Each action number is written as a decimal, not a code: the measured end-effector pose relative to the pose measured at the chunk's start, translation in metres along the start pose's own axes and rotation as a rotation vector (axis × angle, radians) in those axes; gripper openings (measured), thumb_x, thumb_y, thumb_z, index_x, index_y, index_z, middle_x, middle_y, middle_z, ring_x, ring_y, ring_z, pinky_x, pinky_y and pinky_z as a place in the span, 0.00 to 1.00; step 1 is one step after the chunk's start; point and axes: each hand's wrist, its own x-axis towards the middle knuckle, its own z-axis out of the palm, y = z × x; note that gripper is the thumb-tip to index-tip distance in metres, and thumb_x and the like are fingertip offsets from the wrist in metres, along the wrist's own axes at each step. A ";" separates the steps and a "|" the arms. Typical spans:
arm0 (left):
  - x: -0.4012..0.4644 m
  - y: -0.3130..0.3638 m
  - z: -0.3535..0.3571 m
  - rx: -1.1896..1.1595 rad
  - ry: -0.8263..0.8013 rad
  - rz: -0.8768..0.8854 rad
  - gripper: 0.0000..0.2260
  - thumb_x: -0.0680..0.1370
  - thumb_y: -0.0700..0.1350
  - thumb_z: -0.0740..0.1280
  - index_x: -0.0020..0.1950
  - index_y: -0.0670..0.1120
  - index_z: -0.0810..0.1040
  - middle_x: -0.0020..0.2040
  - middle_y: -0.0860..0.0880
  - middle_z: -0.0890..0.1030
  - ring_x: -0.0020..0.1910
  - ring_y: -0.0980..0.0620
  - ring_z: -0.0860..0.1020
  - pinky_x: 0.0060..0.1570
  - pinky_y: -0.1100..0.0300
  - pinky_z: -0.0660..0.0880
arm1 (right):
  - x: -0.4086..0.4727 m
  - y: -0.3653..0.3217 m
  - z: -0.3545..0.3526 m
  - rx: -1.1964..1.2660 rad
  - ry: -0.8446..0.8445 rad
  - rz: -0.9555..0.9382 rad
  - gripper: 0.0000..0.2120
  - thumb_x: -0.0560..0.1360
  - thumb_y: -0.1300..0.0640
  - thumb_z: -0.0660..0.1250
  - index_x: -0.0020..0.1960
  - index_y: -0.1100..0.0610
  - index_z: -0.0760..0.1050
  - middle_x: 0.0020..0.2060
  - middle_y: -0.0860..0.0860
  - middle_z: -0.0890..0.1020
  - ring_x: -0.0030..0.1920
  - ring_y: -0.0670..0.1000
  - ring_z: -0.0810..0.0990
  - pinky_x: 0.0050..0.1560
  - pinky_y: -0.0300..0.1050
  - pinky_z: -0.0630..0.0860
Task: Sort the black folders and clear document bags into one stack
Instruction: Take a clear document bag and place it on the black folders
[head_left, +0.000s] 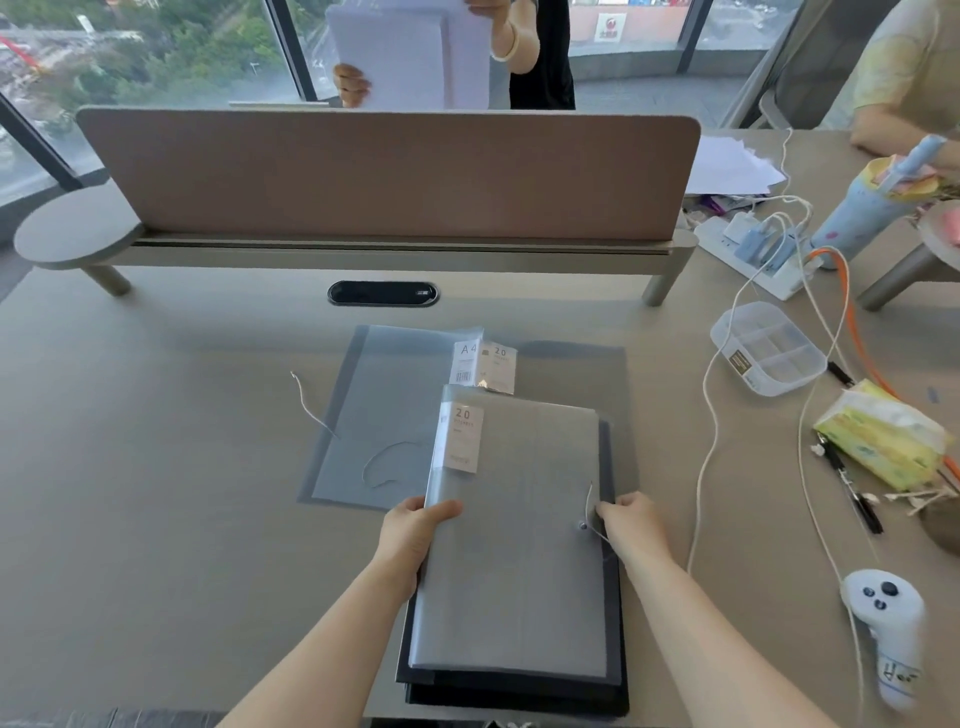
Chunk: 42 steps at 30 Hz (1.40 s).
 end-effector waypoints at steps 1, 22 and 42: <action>-0.001 0.002 -0.004 -0.013 0.001 0.011 0.18 0.63 0.43 0.77 0.51 0.40 0.82 0.44 0.38 0.87 0.42 0.38 0.85 0.47 0.39 0.83 | 0.000 -0.002 0.003 0.005 -0.002 -0.012 0.10 0.70 0.59 0.65 0.35 0.54 0.65 0.30 0.51 0.72 0.31 0.55 0.69 0.34 0.46 0.64; 0.036 0.046 -0.259 -0.221 0.238 0.107 0.09 0.71 0.38 0.74 0.50 0.37 0.81 0.43 0.35 0.85 0.39 0.37 0.83 0.47 0.41 0.82 | -0.089 -0.155 0.205 -0.077 -0.285 -0.423 0.13 0.71 0.65 0.64 0.48 0.50 0.80 0.40 0.49 0.84 0.43 0.57 0.81 0.37 0.45 0.71; 0.071 0.042 -0.414 -0.250 0.281 0.097 0.08 0.73 0.39 0.74 0.50 0.38 0.83 0.44 0.36 0.85 0.39 0.39 0.84 0.43 0.47 0.81 | -0.136 -0.210 0.362 -0.210 -0.360 -0.442 0.10 0.69 0.66 0.63 0.42 0.54 0.78 0.29 0.44 0.75 0.32 0.50 0.71 0.33 0.45 0.65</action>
